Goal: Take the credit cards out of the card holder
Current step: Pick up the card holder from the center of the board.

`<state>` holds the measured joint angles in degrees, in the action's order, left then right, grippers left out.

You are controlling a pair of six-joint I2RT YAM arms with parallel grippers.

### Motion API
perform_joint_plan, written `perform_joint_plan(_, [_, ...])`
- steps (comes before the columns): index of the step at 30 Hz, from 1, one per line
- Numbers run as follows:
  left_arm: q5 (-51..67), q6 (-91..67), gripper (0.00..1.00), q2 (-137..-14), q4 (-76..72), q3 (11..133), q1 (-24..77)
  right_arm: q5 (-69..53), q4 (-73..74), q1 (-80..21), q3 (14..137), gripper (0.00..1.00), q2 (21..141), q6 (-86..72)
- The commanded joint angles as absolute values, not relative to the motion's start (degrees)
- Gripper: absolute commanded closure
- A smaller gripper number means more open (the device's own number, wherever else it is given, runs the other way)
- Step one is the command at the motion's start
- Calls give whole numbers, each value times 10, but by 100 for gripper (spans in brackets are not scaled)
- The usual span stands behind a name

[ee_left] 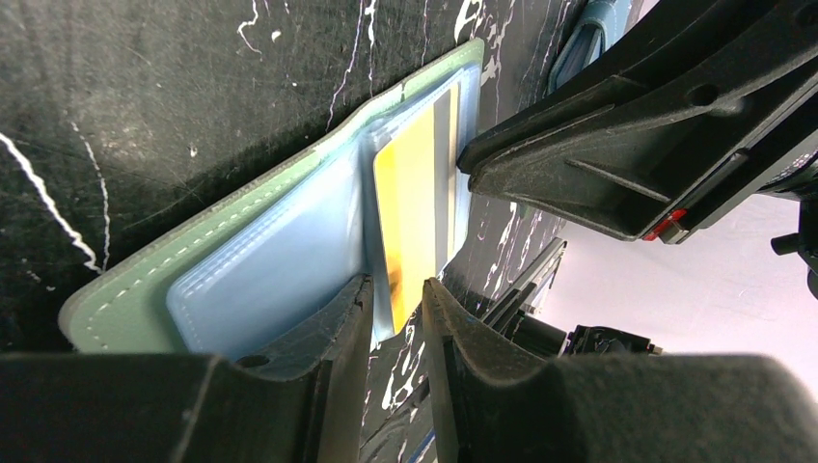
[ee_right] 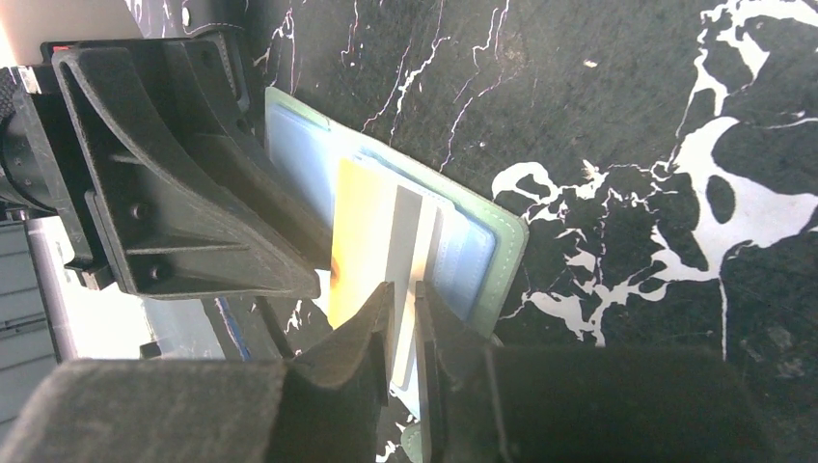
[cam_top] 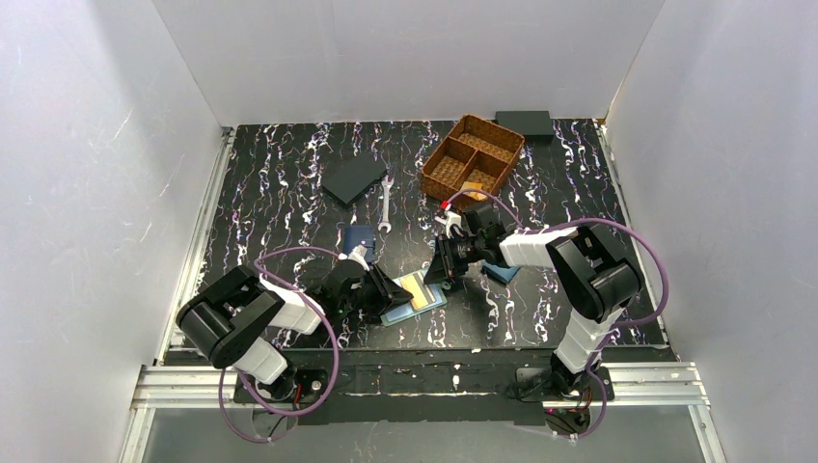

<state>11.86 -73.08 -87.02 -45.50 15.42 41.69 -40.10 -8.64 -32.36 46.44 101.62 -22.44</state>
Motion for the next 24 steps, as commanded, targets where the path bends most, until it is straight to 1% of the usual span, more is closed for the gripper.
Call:
perform_joint_plan(1, [101,-716,74,-887,-418,148,413,-403,-81,-326,482,77,1028,-219])
perform_joint_plan(8, [105,-723,72,-891,-420,149,408,-416,-79,-332,483,79,1046,-232])
perform_joint_plan(15, [105,-746,71,-893,-425,141,401,-405,-40,-347,501,82,1071,-214])
perform_joint_plan(20, [104,-762,71,-895,-440,132,394,-396,-24,-358,509,83,1079,-203])
perform_joint_plan(24, [100,-770,73,-895,-454,124,391,-398,-21,-359,510,83,1081,-201])
